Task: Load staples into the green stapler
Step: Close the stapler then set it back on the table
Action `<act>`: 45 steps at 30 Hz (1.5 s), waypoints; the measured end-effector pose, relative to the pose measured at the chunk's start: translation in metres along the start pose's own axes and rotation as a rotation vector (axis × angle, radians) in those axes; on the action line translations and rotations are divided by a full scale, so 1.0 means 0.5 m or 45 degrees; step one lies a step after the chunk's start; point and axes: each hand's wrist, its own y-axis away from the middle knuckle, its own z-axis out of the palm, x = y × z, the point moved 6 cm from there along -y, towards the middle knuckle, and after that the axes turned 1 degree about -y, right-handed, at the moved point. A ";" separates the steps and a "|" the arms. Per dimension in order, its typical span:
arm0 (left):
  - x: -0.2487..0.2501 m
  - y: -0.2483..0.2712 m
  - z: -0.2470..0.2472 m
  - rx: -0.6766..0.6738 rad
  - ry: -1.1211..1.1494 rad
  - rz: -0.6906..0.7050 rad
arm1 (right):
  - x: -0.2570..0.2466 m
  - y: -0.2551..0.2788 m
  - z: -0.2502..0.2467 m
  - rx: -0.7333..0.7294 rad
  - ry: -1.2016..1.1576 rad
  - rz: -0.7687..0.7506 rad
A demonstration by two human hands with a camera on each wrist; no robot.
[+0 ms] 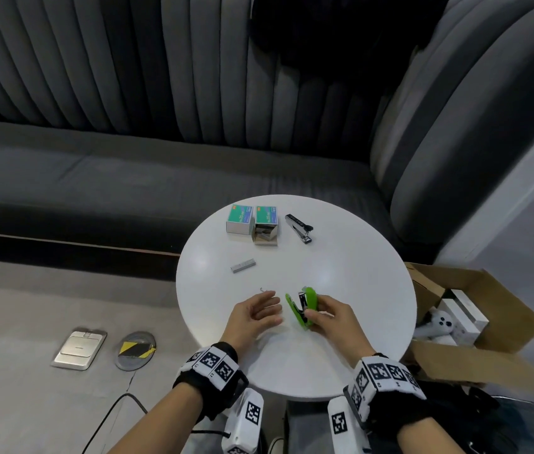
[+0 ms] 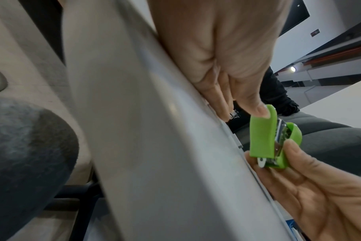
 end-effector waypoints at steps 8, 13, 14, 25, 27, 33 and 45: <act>0.019 -0.016 0.005 -0.061 -0.646 0.085 | -0.018 -0.007 -0.071 0.126 0.162 -0.024; 0.062 -0.026 0.039 -0.156 -1.122 0.252 | -0.057 -0.014 -0.092 0.083 0.522 -0.156; 0.066 -0.028 0.051 -0.174 -1.154 0.274 | -0.064 -0.016 -0.091 0.035 0.596 -0.176; 0.010 -0.035 0.122 -0.272 -1.273 0.219 | -0.055 -0.018 -0.100 -0.124 0.868 -0.177; 0.006 -0.034 0.123 -0.281 -1.258 0.218 | -0.052 -0.011 -0.096 -0.158 1.003 -0.200; 0.030 -0.015 0.127 -0.422 -0.884 0.187 | -0.053 0.013 -0.084 -0.101 0.356 -0.058; 0.099 0.011 0.128 -0.487 -0.097 0.078 | -0.097 0.062 0.006 -0.432 -0.237 0.029</act>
